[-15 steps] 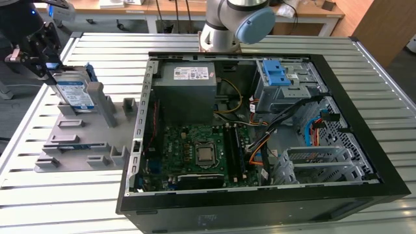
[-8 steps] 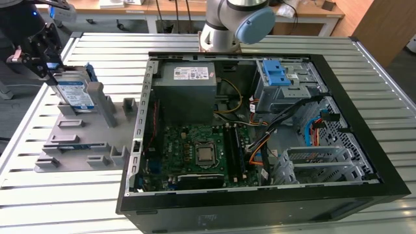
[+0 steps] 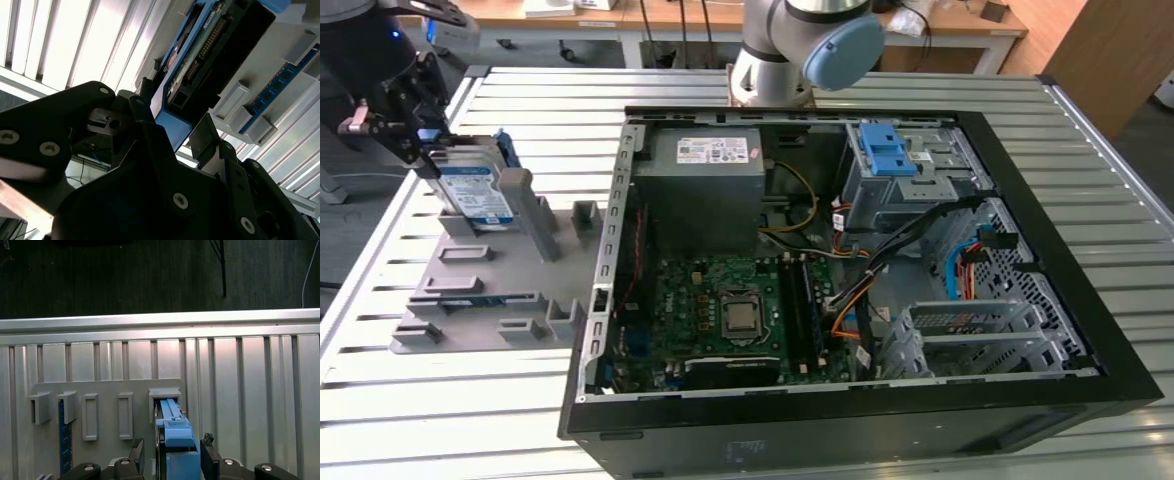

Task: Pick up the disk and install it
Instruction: 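Pick up the disk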

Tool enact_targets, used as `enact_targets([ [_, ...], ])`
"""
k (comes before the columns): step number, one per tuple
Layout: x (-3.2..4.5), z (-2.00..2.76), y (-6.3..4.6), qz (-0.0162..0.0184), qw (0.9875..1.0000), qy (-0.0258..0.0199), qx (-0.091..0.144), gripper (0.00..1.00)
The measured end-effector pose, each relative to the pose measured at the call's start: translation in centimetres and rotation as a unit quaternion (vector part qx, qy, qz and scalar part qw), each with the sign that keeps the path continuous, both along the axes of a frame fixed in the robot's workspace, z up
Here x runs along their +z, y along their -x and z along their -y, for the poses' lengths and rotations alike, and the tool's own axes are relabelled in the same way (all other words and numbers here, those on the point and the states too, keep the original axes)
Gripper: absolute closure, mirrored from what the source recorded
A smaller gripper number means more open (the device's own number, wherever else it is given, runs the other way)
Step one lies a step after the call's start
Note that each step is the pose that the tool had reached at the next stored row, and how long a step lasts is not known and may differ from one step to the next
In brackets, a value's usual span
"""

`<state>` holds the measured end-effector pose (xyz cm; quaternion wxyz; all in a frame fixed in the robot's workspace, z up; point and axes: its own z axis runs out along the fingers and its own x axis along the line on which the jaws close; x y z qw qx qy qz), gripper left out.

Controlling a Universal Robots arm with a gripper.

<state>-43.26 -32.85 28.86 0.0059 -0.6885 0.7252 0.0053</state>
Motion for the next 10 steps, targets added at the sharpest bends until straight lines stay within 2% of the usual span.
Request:
enact_targets([
  [4, -0.02, 0.00, 0.00, 0.0001, 1.0000, -0.0001, 0.000, 0.45],
  [5, -0.03, 0.00, 0.00, 0.0001, 1.0000, -0.0001, 0.000, 0.52],
  [10, -0.03, 0.00, 0.00, 0.0001, 1.0000, -0.0001, 0.000, 0.52],
])
